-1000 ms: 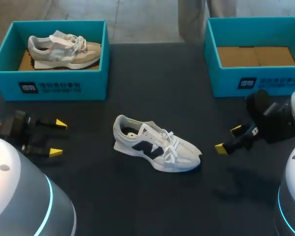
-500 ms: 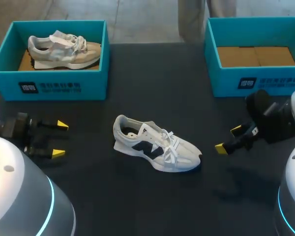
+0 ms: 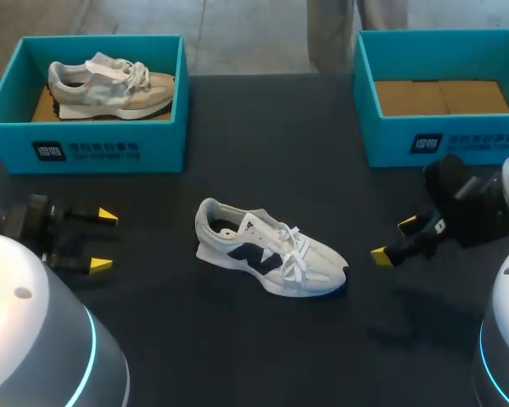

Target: Take the shoe out of the shoebox, open the shoe tongue, remove and reinsert the insole, then place the shoe into the shoebox

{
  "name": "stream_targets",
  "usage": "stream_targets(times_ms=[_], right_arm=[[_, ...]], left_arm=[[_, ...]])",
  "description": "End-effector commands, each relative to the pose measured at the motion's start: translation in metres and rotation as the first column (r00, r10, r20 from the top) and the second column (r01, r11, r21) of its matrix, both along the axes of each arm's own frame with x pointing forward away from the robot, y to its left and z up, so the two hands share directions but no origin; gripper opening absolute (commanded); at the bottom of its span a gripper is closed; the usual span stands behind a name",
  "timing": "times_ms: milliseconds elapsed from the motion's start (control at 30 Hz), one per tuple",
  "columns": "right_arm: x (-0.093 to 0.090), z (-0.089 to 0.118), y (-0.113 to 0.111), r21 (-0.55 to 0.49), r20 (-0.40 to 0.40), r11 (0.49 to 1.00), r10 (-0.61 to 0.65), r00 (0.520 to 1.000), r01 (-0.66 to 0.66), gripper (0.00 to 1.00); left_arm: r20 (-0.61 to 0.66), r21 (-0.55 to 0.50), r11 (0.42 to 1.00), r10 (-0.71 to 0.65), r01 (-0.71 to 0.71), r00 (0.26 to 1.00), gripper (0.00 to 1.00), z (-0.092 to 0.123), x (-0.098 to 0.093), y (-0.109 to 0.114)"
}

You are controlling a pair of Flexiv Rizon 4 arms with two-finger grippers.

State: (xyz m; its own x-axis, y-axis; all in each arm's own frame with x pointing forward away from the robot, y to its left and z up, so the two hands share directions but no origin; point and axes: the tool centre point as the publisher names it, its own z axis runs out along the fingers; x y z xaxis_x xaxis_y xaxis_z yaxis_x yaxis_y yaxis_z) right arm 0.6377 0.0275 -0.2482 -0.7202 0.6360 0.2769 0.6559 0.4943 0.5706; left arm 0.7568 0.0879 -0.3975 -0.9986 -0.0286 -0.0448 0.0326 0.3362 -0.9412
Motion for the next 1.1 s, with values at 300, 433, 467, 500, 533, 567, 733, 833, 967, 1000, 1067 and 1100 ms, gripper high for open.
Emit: stream_targets(times_ms=[300, 433, 467, 500, 533, 567, 733, 833, 967, 1000, 1067, 1100], right_arm=[[-0.001, 0.000, 0.000, 0.001, 0.002, 1.000, 0.000, 1.000, 0.000, 1.00], [-0.001, 0.000, 0.000, 0.001, 0.002, 1.000, 0.000, 1.000, 0.000, 1.00], [-0.001, 0.000, 0.000, 0.001, 0.002, 1.000, 0.000, 1.000, 0.000, 1.00], [-0.001, 0.000, 0.000, 0.001, 0.002, 1.000, 0.000, 1.000, 0.000, 1.00], [-0.001, 0.000, 0.000, 0.001, 0.002, 1.000, 0.000, 1.000, 0.000, 1.00], [-0.001, 0.000, 0.000, 0.001, 0.002, 1.000, 0.000, 1.000, 0.000, 1.00], [-0.001, 0.000, 0.000, 0.001, 0.002, 1.000, 0.000, 1.000, 0.000, 1.00], [-0.001, 0.000, 0.000, 0.001, 0.002, 1.000, 0.000, 1.000, 0.000, 1.00], [-0.001, 0.000, 0.000, 0.001, 0.002, 1.000, 0.000, 1.000, 0.000, 1.00], [-0.001, 0.000, 0.000, 0.001, 0.002, 1.000, 0.000, 1.000, 0.000, 1.00], [-0.001, 0.000, 0.000, 0.001, 0.002, 1.000, 0.000, 1.000, 0.000, 1.00], [-0.001, 0.000, 0.000, 0.001, 0.002, 1.000, 0.000, 1.000, 0.000, 1.00]], left_arm=[[0.002, 0.001, 1.000, 0.002, -0.002, 1.000, 1.00, 0.000, -0.001, 0.000], [0.002, 0.001, 1.000, 0.002, -0.002, 1.000, 1.00, 0.000, -0.001, 0.000], [0.002, 0.001, 1.000, 0.002, -0.002, 1.000, 1.00, 0.000, -0.001, 0.000], [0.002, 0.001, 1.000, 0.002, -0.002, 1.000, 1.00, 0.000, -0.001, 0.000], [0.005, 0.000, 1.000, -0.001, 0.001, 1.000, 1.00, 0.001, 0.001, -0.001], [0.006, -0.002, 1.000, -0.004, 0.004, 1.000, 1.00, 0.001, 0.002, -0.002], [0.005, 0.004, 0.999, -0.038, 0.038, 0.999, 1.00, -0.001, 0.012, -0.010], [0.005, 0.021, 0.997, -0.079, 0.079, 0.997, 1.00, -0.002, 0.018, -0.019], [0.015, 0.032, 0.992, -0.121, 0.120, 0.993, 1.00, 0.000, 0.025, -0.031], [0.018, 0.035, 0.991, -0.129, 0.129, 0.991, 1.00, 0.000, 0.026, -0.033], [0.021, 0.042, 0.990, -0.134, 0.133, 0.991, 1.00, 0.001, 0.029, -0.037], [0.024, 0.046, 0.989, -0.144, 0.143, 0.989, 1.00, 0.001, 0.030, -0.039]])
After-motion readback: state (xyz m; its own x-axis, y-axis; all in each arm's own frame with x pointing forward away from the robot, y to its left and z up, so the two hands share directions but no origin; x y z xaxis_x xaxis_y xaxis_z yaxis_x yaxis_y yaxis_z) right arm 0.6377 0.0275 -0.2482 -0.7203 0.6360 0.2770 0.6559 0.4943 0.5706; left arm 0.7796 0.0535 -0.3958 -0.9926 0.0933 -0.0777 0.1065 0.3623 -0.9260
